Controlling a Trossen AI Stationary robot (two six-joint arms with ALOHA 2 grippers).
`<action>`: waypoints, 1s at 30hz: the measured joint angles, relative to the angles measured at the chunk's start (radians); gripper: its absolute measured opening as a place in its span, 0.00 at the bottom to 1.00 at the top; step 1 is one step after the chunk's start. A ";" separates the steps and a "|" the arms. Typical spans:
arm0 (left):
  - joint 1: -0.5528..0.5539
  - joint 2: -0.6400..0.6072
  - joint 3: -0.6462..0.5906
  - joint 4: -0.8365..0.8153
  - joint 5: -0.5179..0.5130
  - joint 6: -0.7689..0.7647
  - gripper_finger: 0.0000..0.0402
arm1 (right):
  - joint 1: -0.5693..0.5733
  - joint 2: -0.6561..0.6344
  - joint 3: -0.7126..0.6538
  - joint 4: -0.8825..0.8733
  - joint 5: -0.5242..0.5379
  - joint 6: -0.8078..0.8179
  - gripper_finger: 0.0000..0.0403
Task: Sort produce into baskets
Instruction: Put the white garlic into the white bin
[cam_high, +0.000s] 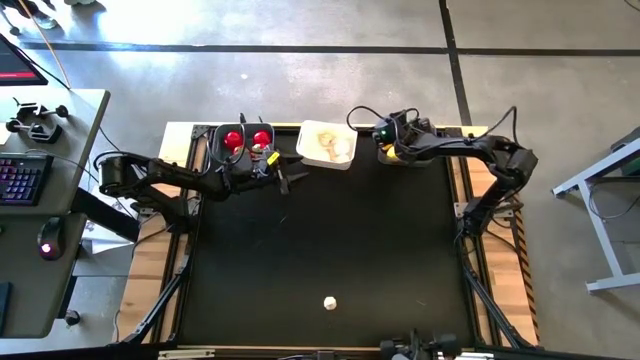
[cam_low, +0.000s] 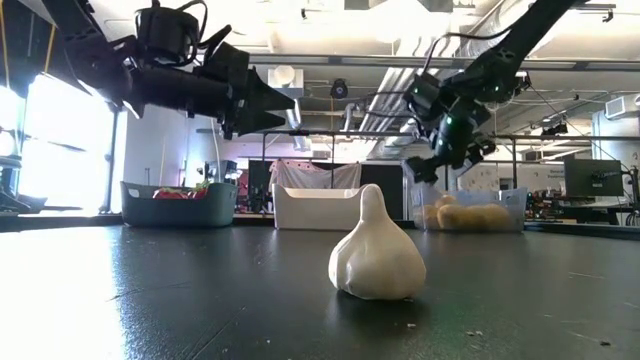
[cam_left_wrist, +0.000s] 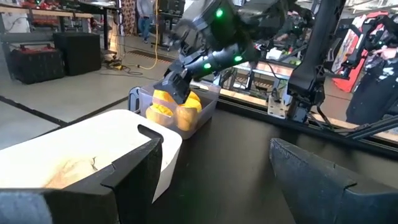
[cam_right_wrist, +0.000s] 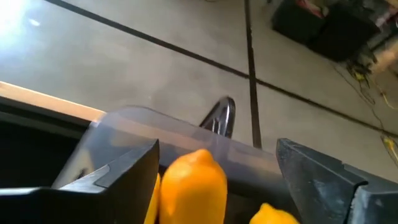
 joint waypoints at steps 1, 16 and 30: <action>0.000 0.000 0.000 0.000 0.000 0.004 0.71 | 0.006 -0.013 0.000 0.000 0.000 -0.011 0.78; 0.016 0.000 0.001 -0.019 -0.012 0.042 0.65 | 0.261 -0.192 0.000 -0.102 -0.028 0.004 0.11; 0.009 0.072 -0.077 0.126 0.124 0.098 0.09 | 0.759 -0.175 0.000 -0.005 -0.119 0.144 0.01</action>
